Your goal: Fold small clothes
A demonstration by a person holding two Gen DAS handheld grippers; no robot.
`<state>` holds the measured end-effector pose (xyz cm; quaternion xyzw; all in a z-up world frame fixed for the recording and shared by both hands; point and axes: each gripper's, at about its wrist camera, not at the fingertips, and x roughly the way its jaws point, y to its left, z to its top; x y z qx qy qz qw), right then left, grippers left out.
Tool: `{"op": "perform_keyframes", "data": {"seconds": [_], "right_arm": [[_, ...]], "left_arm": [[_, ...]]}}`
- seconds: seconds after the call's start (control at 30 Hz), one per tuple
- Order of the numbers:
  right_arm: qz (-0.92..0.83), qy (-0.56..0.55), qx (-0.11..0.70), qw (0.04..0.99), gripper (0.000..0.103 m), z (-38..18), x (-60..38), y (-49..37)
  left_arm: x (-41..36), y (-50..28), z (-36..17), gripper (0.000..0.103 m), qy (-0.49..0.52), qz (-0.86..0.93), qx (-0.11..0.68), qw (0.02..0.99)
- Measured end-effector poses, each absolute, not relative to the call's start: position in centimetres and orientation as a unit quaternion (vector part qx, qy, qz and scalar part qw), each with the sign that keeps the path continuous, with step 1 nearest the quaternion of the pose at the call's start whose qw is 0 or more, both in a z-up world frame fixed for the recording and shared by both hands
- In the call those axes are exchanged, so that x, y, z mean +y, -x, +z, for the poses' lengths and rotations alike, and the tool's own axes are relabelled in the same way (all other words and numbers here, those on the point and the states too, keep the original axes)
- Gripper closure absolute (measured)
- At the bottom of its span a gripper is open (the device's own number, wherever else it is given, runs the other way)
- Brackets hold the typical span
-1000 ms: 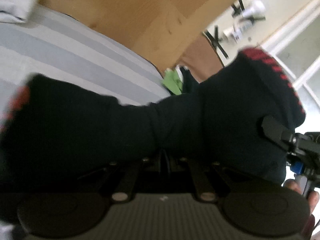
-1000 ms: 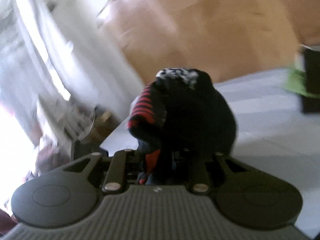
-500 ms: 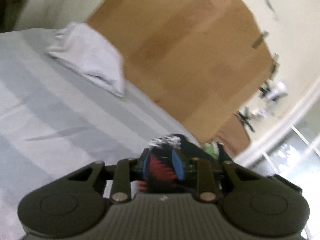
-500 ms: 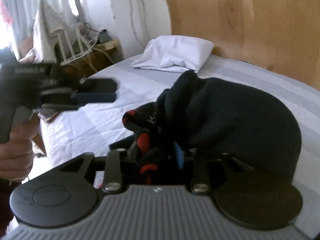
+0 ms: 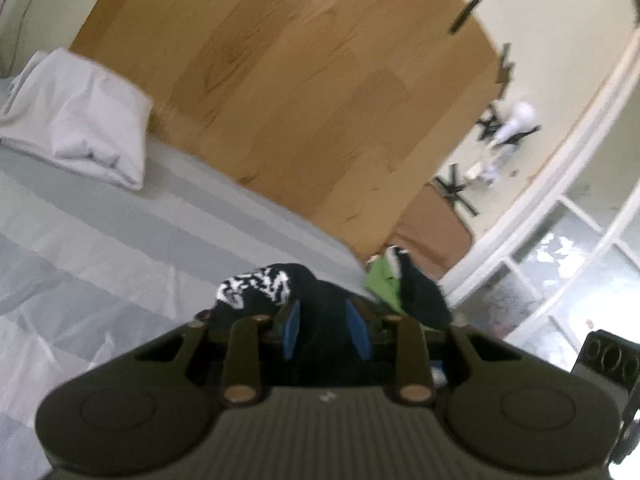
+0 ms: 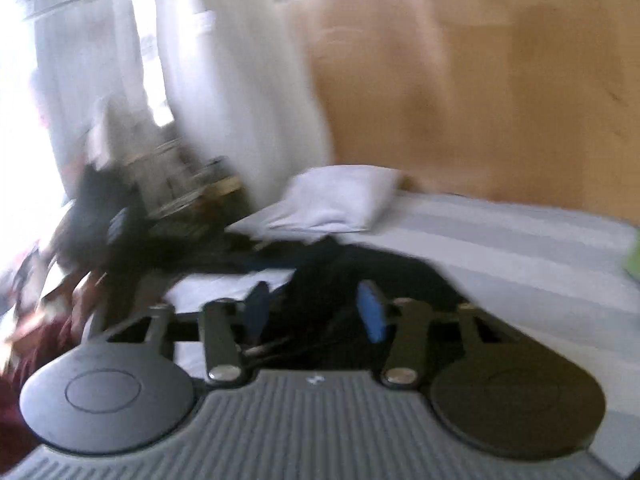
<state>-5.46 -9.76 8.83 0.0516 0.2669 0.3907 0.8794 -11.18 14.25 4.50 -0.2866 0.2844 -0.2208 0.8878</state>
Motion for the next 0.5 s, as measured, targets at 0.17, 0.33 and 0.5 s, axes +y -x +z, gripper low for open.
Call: {"op": "perform_keyframes", "data": {"seconds": [0.17, 0.33, 0.5], "right_arm": [[0.366, -0.096, 0.326, 0.866, 0.095, 4.5, -9.8, 0.0], [0.38, -0.144, 0.341, 0.848, 0.101, 3.2, -10.0, -1.1], [0.377, -0.149, 0.33, 0.852, 0.1, 2.9, -10.6, -0.2]], "left_arm": [[14.4, 9.3, 1.5, 0.083, 0.269, -0.171, 0.344, 0.883], [13.8, 9.3, 1.5, 0.083, 0.242, -0.158, 0.345, 0.893], [13.9, 10.6, 3.3, 0.076, 0.246, -0.155, 0.346, 0.892]]}}
